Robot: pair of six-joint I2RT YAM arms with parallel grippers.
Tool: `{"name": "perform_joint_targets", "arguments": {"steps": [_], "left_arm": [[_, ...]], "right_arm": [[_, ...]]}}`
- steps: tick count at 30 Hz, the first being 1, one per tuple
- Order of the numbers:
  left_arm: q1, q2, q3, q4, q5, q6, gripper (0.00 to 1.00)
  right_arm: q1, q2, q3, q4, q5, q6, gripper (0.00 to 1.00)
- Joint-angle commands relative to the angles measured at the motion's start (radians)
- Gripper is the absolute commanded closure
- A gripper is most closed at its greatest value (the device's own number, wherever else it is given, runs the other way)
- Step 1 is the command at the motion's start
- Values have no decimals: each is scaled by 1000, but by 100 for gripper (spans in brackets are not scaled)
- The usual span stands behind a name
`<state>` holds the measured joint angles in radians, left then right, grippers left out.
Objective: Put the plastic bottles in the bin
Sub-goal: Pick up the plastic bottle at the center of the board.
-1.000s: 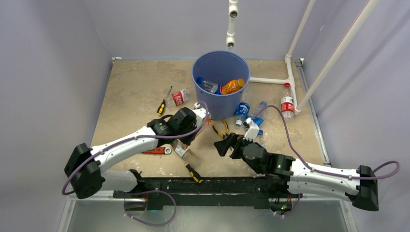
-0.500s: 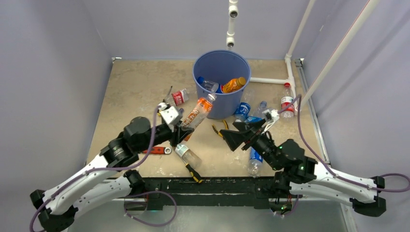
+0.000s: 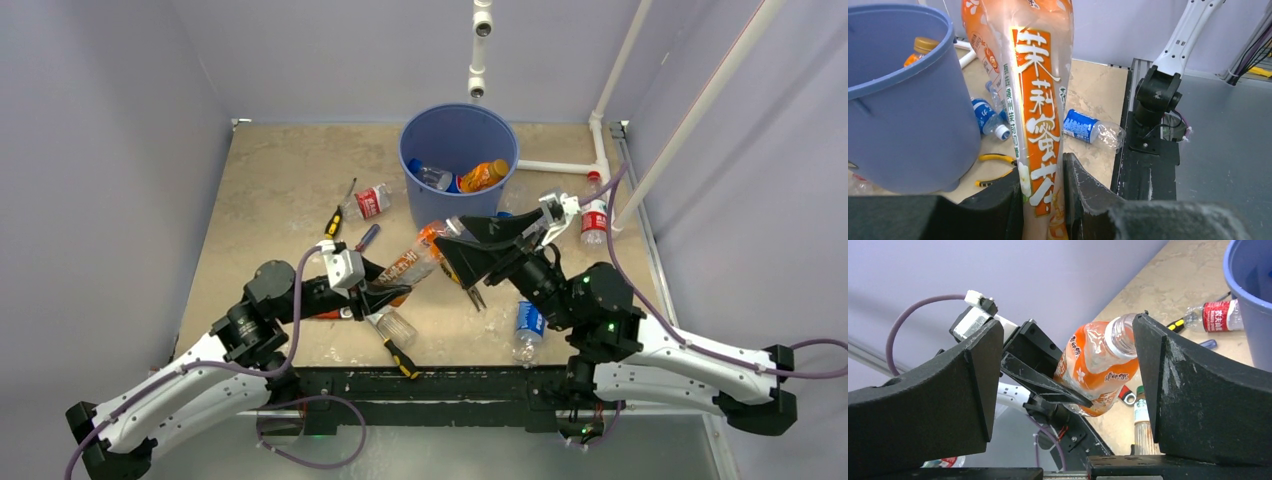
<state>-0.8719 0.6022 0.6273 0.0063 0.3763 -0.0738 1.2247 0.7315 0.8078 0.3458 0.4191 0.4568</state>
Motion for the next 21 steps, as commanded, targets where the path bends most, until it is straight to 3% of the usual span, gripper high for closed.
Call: {"name": "perform_joint_targets", "arguments": {"steps": [1, 9, 21], "left_arm": [[-1, -49, -54, 164, 66, 27, 99], [-1, -108, -128, 270, 79, 26, 100], [-1, -117, -140, 291, 61, 29, 100]], "right_arm": [[-1, 16, 47, 42, -29, 35, 6], [-1, -10, 28, -5, 46, 98, 7], [-1, 83, 99, -57, -19, 139, 17]]}}
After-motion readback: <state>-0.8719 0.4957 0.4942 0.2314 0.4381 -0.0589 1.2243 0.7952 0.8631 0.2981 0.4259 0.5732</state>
